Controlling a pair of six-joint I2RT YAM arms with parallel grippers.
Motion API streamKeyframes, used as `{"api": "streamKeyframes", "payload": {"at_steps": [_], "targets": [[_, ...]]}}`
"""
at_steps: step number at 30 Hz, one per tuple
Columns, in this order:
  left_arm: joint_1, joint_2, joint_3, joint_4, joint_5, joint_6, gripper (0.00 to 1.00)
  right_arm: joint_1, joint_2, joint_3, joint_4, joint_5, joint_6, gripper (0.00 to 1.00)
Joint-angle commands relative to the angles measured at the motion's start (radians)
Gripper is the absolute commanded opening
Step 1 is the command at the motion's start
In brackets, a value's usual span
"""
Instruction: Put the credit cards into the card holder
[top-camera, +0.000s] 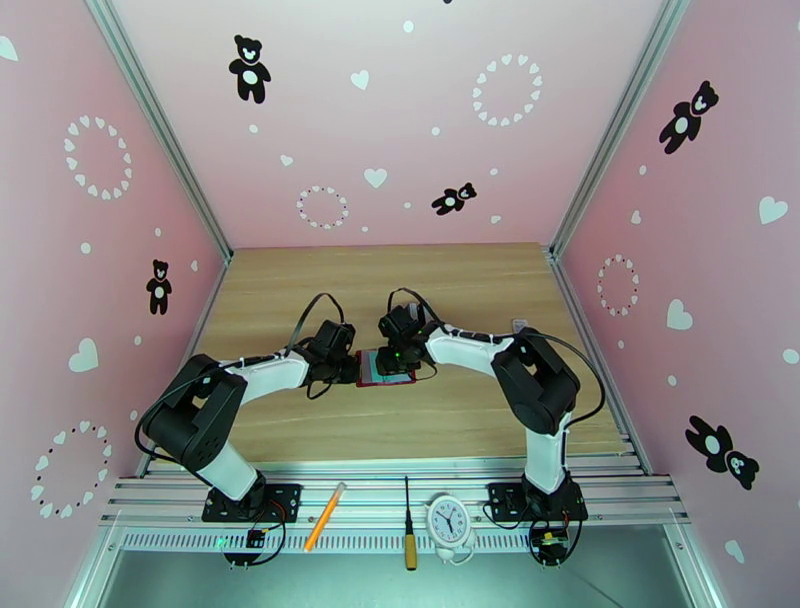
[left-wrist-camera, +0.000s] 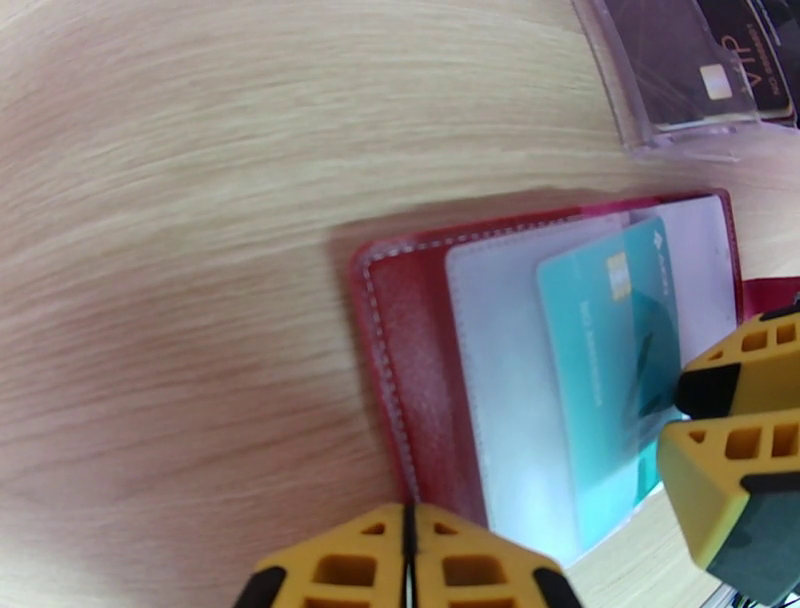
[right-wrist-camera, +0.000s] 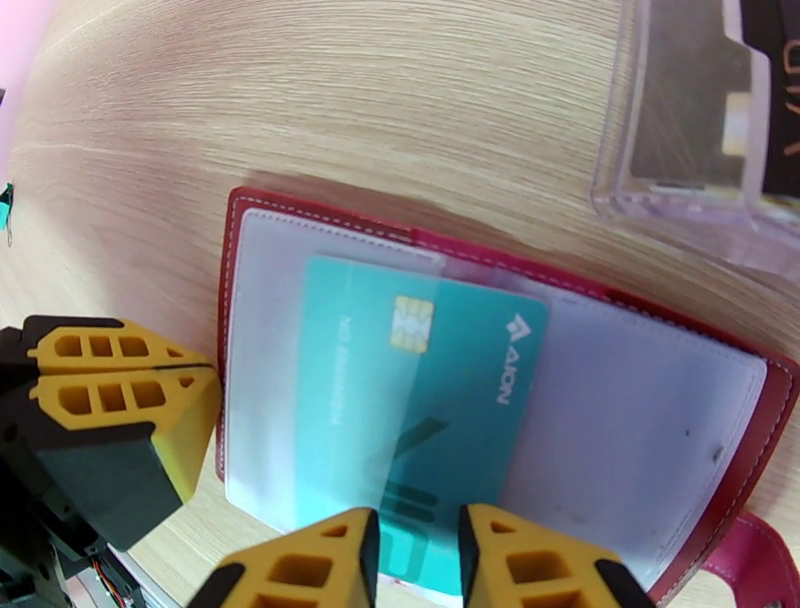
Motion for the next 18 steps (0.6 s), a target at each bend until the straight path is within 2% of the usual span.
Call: {"api": "streamKeyframes", "payload": {"at_steps": [1,8,18], "targets": [[-0.003,0.026,-0.012,0.012,0.015,0.008,0.11,0.005,-0.044,0.005,-0.037,0.033,-0.01,0.28],[-0.004,0.035,-0.012,0.017,0.02,0.01,0.11,0.002,-0.084,-0.005,-0.041,0.042,-0.009,0.29],[-0.003,0.032,-0.018,0.021,0.02,0.011,0.1,-0.008,-0.013,0.012,-0.054,0.046,-0.017,0.29]]}}
